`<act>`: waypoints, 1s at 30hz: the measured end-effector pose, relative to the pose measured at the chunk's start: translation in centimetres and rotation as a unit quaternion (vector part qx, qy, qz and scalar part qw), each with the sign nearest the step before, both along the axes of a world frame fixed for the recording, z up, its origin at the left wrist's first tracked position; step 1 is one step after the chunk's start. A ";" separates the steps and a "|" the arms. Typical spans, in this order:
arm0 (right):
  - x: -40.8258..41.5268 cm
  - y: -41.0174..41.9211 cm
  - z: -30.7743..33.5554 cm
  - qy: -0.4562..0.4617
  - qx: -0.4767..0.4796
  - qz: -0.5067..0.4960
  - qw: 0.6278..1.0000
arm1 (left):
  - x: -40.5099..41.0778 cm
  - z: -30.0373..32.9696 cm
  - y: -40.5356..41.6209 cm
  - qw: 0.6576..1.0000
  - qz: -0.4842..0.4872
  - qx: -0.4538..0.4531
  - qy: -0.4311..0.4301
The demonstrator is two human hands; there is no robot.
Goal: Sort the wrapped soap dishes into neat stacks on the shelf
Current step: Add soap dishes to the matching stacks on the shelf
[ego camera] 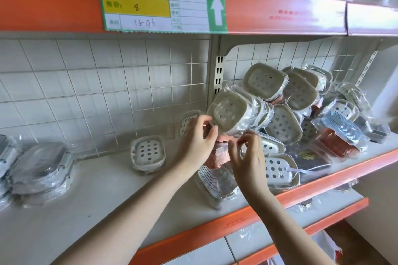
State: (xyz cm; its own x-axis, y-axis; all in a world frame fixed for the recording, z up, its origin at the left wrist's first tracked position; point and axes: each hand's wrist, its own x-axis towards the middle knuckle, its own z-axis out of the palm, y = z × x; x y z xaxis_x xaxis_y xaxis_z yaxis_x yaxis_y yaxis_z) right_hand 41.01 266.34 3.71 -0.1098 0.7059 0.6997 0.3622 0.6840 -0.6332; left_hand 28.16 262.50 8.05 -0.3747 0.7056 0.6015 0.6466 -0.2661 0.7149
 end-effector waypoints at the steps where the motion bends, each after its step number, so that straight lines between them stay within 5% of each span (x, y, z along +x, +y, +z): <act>1: 0.0 -0.1 0.5 0.049 -0.027 0.029 0.998 | 0.5 0.5 0.1 1.000 -0.004 0.006 -0.003; 6: -0.2 -0.5 2.7 0.194 -0.132 0.132 0.963 | 1.3 1.3 0.1 0.999 -0.015 -0.038 -0.032; 16: -3.1 -0.9 2.9 0.019 -0.130 0.135 0.982 | -0.5 0.7 -1.7 0.943 -0.053 -0.115 -0.307; 26: -6.4 0.1 5.5 0.005 -0.299 0.096 0.950 | -2.5 0.3 -3.6 0.952 -0.093 -0.121 -0.266; 30: -7.0 -0.2 5.5 0.037 -0.281 0.100 0.954 | -5.0 -1.4 -3.9 0.981 0.019 -0.107 -0.159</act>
